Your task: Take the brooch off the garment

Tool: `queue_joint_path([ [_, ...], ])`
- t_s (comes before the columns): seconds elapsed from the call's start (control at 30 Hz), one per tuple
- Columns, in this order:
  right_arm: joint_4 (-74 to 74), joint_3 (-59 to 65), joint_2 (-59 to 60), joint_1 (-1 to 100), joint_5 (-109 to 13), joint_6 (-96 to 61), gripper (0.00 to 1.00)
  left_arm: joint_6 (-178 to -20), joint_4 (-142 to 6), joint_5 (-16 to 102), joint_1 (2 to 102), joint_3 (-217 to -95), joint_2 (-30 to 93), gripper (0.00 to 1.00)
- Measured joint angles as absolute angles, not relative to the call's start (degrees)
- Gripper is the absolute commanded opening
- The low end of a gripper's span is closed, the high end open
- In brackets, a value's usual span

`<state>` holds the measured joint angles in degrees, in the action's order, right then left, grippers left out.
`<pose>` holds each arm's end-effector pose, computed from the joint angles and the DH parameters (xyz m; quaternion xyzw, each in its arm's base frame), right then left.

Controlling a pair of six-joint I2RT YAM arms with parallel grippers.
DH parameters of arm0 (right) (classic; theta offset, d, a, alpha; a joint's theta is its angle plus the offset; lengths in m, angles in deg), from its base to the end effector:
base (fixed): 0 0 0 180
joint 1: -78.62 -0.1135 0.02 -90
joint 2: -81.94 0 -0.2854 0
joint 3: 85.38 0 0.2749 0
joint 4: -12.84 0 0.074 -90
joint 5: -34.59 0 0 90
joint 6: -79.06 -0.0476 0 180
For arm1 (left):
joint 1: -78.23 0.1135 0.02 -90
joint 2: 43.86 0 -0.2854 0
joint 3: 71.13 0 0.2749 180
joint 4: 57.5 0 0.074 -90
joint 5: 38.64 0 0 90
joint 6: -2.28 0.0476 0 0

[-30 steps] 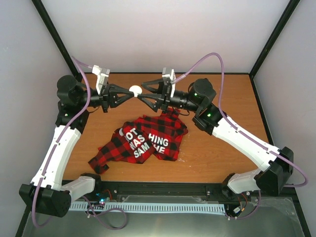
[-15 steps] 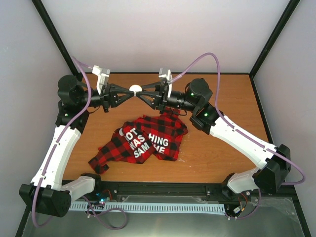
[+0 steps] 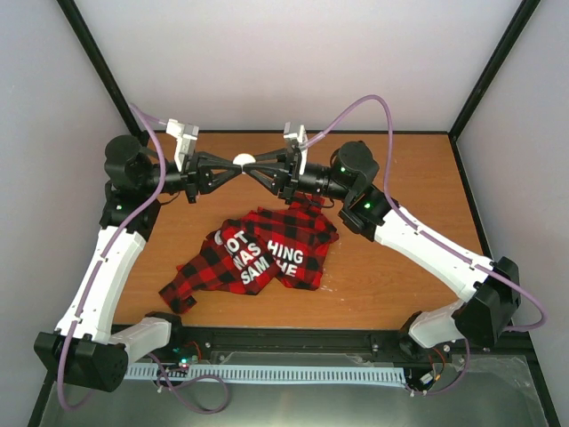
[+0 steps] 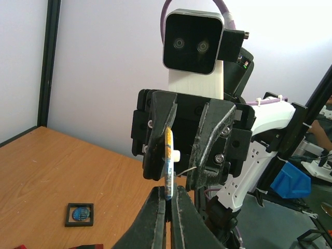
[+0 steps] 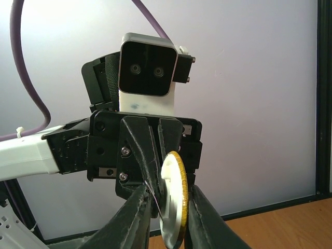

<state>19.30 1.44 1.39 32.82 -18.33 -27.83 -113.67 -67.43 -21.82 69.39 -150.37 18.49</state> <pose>0.2274 0.2750 0.4497 -0.3883 0.5112 0.5548 0.5292 0.2279 -0.0816 0.4568 0.3622 0.5927 -0.5568 0.4555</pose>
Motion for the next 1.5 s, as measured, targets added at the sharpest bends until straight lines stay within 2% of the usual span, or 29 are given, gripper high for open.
queue_joint_path([
  [0.47,19.11,1.42,1.37,32.82,-19.11,-28.40,0.19,-112.65,-68.30,-21.50,69.39,-150.37,18.20,0.01],
  [0.7,18.86,1.42,1.37,32.82,-19.18,-28.42,0.14,-112.40,-68.48,-21.34,69.39,-150.37,18.20,0.01],
  [0.97,17.82,1.44,1.37,32.82,-19.70,-28.35,0.12,-110.57,-70.49,-21.41,69.43,-150.67,18.35,0.01],
  [1.5,8.64,5.33,1.30,31.64,-28.73,-26.23,0.16,-104.21,-73.83,-19.90,69.61,-152.68,19.77,0.01],
])
